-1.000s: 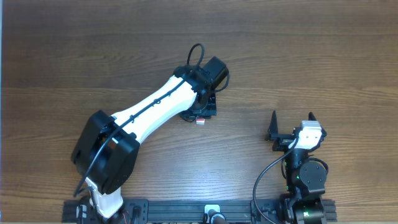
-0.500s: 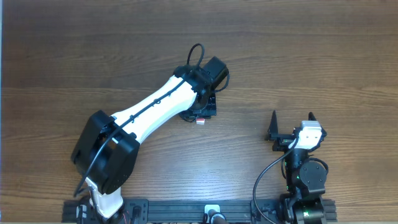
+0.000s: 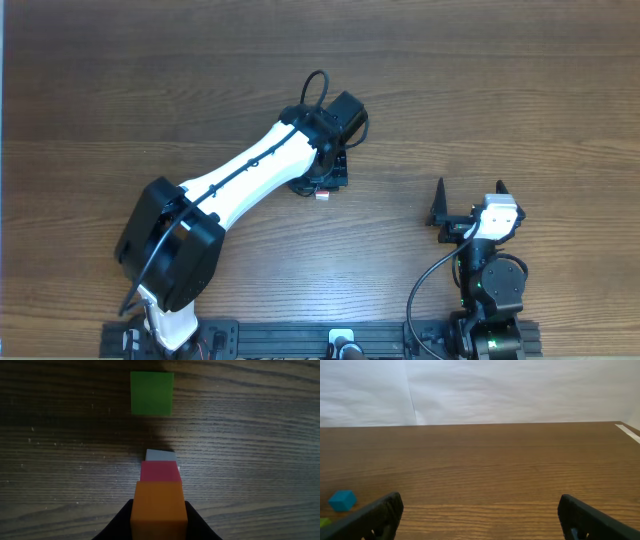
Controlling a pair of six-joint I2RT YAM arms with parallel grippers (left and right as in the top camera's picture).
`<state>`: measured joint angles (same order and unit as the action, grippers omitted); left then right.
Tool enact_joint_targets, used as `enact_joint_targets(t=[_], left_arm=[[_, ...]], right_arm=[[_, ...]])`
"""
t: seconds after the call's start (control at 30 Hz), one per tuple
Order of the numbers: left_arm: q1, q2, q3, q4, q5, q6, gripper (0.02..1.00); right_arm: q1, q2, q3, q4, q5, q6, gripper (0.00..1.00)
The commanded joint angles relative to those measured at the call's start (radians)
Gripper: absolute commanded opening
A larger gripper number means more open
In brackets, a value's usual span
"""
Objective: Stack Cubes
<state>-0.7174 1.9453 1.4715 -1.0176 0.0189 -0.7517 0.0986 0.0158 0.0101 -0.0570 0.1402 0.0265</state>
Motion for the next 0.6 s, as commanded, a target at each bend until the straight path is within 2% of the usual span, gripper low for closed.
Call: enact_joint_targets(t=[0.03,0.3,0.6], left_arm=[[0.002,0.03,0.018,0.0,0.006,0.012,0.259],[0.002,0.032,0.018,0.0,0.006,0.012,0.321],[0.002,0.032,0.018,0.001,0.006,0.011,0.336]], right_arm=[[-0.005,-0.01,-0.005,-0.004,-0.001,0.002,0.991],[-0.005,-0.01,-0.005,-0.004,0.0,0.002,0.991],[-0.005,-0.01,-0.005,-0.004,0.0,0.002,0.993]])
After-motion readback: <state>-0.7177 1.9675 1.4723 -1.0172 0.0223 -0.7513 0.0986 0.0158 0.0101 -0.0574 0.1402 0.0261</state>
